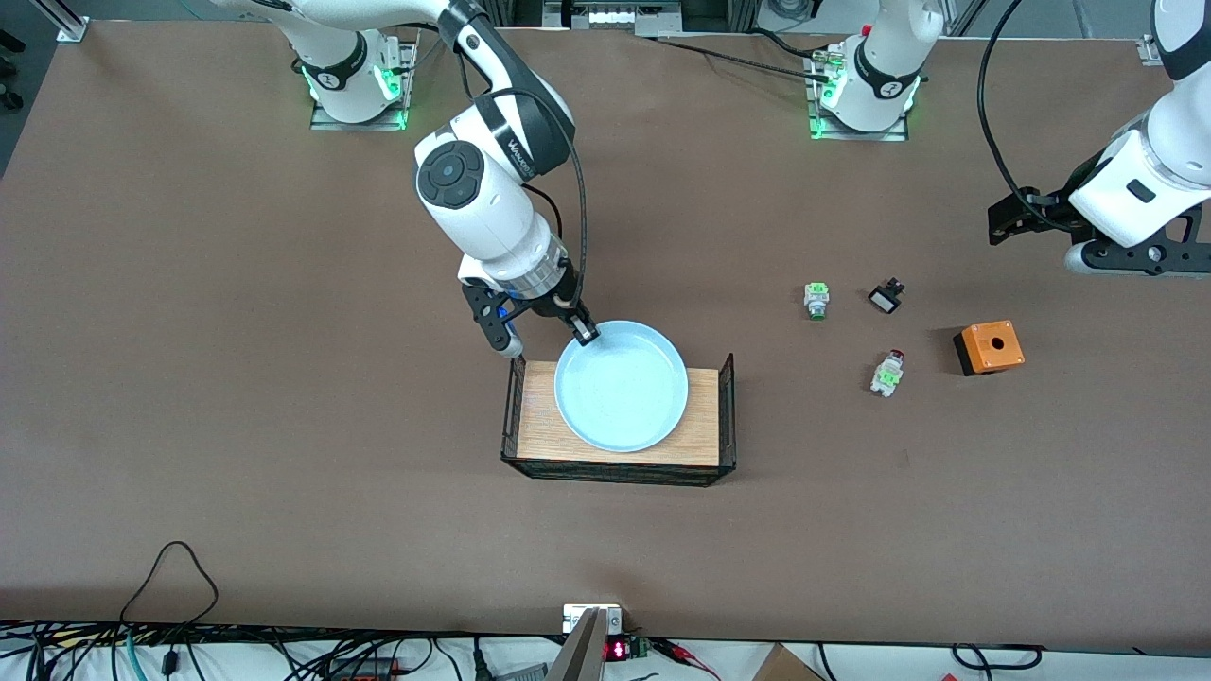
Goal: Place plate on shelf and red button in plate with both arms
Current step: 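Lower the plate onto the wooden tray and open the right gripper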
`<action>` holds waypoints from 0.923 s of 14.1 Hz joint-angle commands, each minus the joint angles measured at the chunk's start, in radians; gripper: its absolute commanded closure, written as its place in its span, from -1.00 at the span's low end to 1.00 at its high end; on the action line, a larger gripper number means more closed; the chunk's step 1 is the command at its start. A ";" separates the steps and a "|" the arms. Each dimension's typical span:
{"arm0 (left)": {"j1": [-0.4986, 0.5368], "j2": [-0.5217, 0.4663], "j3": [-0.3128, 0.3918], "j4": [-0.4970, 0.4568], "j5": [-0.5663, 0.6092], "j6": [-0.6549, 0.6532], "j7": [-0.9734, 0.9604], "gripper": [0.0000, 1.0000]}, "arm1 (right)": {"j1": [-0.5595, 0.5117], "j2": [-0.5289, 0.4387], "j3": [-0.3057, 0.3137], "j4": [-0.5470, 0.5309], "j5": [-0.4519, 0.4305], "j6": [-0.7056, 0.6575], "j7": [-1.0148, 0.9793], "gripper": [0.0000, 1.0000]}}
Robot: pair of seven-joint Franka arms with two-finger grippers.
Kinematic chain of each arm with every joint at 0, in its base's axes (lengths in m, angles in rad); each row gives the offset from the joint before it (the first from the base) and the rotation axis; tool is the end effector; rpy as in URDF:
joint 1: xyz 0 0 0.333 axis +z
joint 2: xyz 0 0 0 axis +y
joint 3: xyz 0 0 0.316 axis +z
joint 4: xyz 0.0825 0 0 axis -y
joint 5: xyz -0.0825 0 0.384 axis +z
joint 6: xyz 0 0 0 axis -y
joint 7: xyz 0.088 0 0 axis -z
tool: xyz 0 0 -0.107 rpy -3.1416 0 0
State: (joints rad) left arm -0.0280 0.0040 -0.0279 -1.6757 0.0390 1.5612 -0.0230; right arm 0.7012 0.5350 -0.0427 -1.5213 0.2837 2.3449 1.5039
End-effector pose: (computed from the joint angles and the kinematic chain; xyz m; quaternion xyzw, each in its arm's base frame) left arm 0.5486 -0.0265 0.5724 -0.9979 0.0174 0.0584 0.0217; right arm 0.5678 0.4513 0.3797 -0.8624 0.4743 0.0245 0.1752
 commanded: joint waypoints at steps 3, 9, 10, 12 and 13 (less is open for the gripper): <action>0.003 -0.001 0.000 0.018 0.007 -0.020 0.011 -1.00 | 0.001 -0.004 -0.022 -0.016 -0.020 0.005 -0.011 1.00; 0.003 -0.001 0.000 0.018 0.007 -0.020 0.011 -1.00 | 0.000 0.006 -0.022 -0.031 -0.017 0.010 -0.017 1.00; 0.003 -0.001 0.000 0.018 0.007 -0.020 0.011 -1.00 | 0.001 0.010 -0.022 -0.030 -0.014 0.014 -0.014 1.00; 0.003 -0.001 0.000 0.018 0.007 -0.020 0.011 -1.00 | 0.007 0.011 -0.022 -0.028 -0.012 0.016 -0.016 1.00; 0.003 -0.001 0.000 0.018 0.007 -0.020 0.011 -1.00 | 0.008 0.011 -0.022 -0.027 -0.011 0.016 -0.016 1.00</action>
State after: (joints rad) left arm -0.0280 0.0040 -0.0278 -1.6757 0.0390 1.5612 -0.0229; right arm 0.7011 0.5460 -0.0615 -1.5477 0.2809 2.3475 1.4933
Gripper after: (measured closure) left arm 0.000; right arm 0.974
